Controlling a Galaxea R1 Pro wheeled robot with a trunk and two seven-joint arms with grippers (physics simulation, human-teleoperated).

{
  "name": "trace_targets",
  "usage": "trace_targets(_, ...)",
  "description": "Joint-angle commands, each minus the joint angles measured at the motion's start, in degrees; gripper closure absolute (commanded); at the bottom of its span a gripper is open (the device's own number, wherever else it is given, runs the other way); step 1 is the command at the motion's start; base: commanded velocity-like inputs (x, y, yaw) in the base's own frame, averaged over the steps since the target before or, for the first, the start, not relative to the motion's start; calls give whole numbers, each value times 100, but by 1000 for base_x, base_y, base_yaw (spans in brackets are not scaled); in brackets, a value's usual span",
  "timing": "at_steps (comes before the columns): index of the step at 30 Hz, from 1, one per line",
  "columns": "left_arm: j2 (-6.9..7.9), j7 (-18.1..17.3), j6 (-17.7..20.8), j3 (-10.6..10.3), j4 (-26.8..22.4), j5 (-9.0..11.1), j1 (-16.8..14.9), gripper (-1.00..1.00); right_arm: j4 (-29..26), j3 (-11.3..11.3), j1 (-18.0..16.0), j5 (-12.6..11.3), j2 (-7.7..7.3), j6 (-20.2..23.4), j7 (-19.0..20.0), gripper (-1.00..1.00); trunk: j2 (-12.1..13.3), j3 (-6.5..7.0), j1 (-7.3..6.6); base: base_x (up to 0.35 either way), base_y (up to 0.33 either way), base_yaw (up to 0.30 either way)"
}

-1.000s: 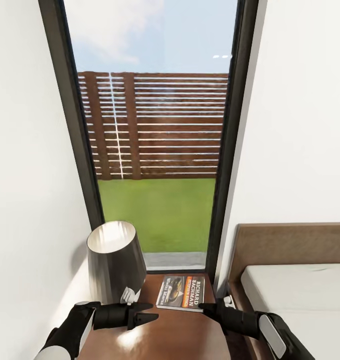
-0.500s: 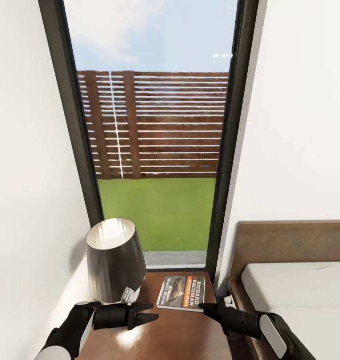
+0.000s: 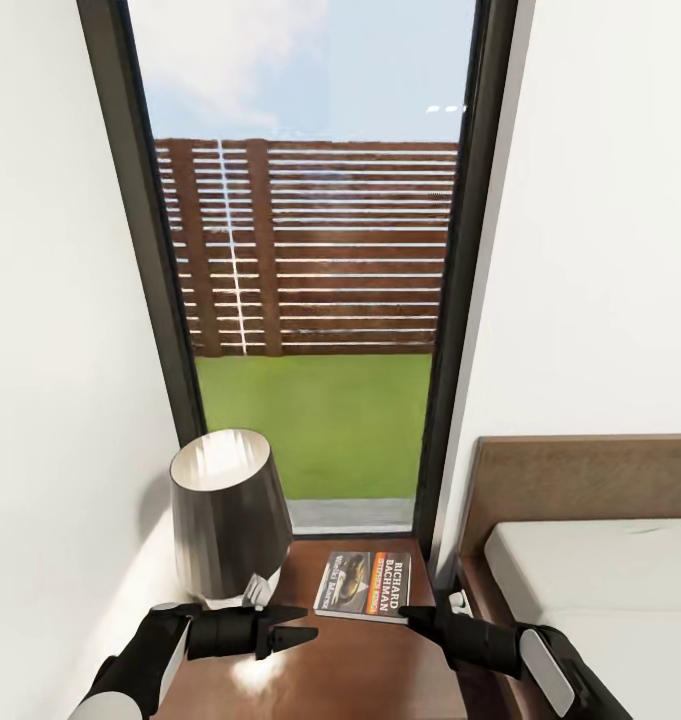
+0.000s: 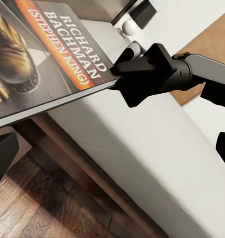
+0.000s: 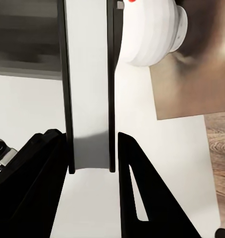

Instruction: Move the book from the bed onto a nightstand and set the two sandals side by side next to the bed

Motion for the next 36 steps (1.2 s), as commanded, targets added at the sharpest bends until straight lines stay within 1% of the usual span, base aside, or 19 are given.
trace_targets(1, -10, -41, 60, 46, -7, -60, -5, -100, 0, -14, -4, 9, 1, 27, 25, 100, -46, -25, 23, 0, 0, 0)
trace_targets(27, -20, -50, 69, 46, 1, -60, -5, -100, 9, -12, -4, 36, 19, 18, 8, 100, -1088, -492, 594, 0, 0, 0)
trace_targets(36, -55, -50, 69, 46, 2, -60, -5, -100, 9, -6, -4, 36, 19, 18, 8, 100, -1449, -653, 791, 0, 0, 0)
